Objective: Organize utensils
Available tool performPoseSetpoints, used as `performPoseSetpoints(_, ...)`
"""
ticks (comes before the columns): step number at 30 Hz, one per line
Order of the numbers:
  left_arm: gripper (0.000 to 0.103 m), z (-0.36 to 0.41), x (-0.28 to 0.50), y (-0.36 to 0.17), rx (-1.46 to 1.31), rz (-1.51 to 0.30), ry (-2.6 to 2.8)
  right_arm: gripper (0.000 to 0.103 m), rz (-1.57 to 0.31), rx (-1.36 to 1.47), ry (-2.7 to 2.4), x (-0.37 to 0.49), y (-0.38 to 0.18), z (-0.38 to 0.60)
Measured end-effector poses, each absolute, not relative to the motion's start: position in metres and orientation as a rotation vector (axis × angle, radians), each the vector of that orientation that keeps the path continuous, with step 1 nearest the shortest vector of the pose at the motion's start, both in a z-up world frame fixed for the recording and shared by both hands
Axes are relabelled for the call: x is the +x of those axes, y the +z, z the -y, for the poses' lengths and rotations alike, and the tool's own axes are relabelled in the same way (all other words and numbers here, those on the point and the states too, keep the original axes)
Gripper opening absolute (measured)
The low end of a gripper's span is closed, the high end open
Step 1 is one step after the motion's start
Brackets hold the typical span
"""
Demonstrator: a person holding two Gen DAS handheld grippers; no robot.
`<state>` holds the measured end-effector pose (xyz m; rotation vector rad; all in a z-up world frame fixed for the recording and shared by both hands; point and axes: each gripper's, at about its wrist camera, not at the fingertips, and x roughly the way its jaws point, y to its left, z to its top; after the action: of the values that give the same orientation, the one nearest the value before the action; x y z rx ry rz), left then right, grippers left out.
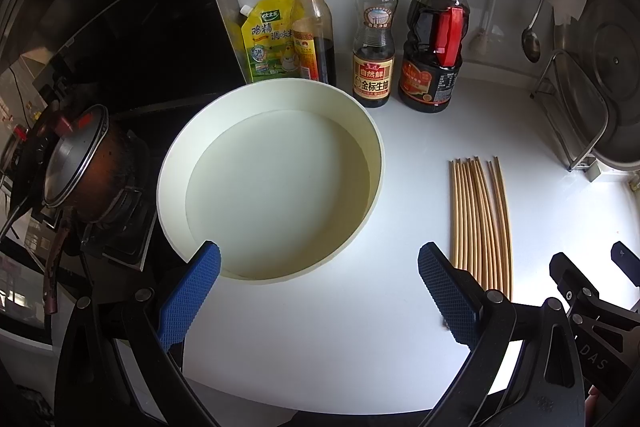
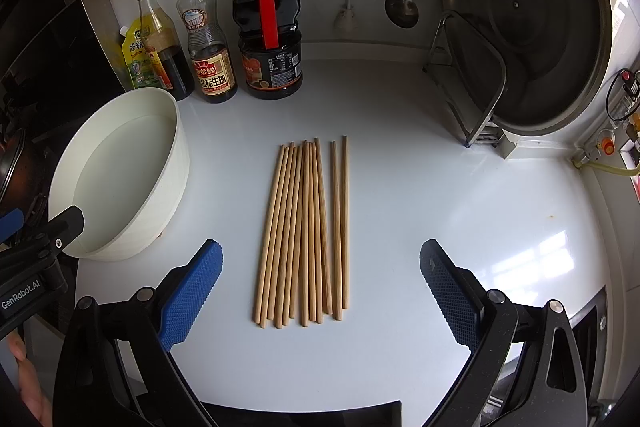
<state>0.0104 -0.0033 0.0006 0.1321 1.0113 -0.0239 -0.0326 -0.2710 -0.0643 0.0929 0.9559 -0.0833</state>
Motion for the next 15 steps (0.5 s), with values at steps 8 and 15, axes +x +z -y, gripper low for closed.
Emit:
performPoseSetpoints(8,0.097,0.0031,0.0103,0.0005,0.132,-1.013,-0.025,0.095,-0.958,0.089,-0.082,-0.0305,-0.0652,0.2696)
performPoseSetpoints(15,0.097,0.0051,0.0138,-0.0026,0.133,-1.02,-0.03,0.095,-0.965,0.096,-0.074,-0.0283,-0.0665,0.2696)
